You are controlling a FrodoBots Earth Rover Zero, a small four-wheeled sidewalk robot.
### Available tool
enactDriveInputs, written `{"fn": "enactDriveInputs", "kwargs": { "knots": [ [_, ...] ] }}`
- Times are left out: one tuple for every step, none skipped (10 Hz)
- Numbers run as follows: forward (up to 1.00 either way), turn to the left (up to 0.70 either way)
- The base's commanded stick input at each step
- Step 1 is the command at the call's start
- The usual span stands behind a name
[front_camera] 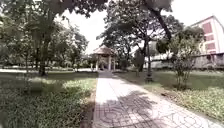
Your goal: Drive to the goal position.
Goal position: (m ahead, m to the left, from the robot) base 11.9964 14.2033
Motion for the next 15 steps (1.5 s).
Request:
{"fn": "enactDriveInputs", "kwargs": {
  "knots": [
    [0.98,0.0],
    [1.0,0.0],
    [1.0,0.0],
    [1.0,0.0],
    [1.0,0.0],
    [1.0,0.0],
    [1.0,0.0],
    [1.0,0.0],
    [1.0,0.0],
    [1.0,0.0],
    [1.0,0.0],
    [1.0,0.0],
    [1.0,0.0],
    [1.0,0.0],
    [1.0,0.0]
  ]
}}
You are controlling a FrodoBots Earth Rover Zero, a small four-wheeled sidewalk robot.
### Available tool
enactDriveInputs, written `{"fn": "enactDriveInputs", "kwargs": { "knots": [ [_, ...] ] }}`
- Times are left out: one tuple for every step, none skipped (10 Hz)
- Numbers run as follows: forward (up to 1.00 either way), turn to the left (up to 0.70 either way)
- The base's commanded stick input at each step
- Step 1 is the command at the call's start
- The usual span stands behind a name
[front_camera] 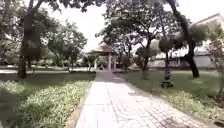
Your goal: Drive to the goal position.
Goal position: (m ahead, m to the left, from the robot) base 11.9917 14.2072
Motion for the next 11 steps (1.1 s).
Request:
{"fn": "enactDriveInputs", "kwargs": {
  "knots": [
    [1.0,0.0],
    [1.0,0.0],
    [1.0,0.0],
    [1.0,0.0],
    [1.0,0.0],
    [1.0,0.0],
    [1.0,0.0],
    [1.0,0.0],
    [1.0,0.0],
    [1.0,0.0],
    [1.0,0.0]
  ]
}}
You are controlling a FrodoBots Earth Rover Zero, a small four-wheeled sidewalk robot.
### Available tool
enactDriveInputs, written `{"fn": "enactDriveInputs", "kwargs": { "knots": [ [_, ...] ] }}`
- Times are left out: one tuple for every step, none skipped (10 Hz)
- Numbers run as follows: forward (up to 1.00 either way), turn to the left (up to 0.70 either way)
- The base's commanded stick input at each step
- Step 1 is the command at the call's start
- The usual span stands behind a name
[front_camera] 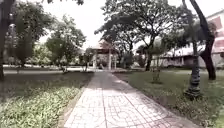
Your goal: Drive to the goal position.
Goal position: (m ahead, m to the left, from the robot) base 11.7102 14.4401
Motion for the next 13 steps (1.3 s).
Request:
{"fn": "enactDriveInputs", "kwargs": {
  "knots": [
    [1.0,0.0],
    [1.0,0.0],
    [1.0,0.04],
    [1.0,0.15],
    [1.0,0.0],
    [1.0,0.0],
    [1.0,0.0],
    [1.0,0.0],
    [1.0,0.0],
    [1.0,0.0],
    [1.0,0.0],
    [1.0,0.0],
    [1.0,0.0]
  ]
}}
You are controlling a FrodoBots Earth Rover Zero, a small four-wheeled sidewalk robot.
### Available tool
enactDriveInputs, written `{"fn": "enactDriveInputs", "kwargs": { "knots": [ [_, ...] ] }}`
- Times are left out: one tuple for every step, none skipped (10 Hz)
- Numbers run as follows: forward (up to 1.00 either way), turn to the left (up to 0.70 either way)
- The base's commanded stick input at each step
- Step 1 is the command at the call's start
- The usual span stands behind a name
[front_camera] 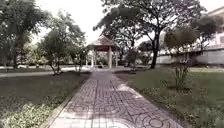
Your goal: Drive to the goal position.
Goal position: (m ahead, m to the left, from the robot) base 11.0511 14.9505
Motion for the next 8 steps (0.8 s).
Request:
{"fn": "enactDriveInputs", "kwargs": {
  "knots": [
    [1.0,0.0],
    [1.0,0.0],
    [1.0,0.0],
    [1.0,0.0],
    [1.0,0.0],
    [1.0,0.0],
    [1.0,0.0],
    [1.0,0.0]
  ]
}}
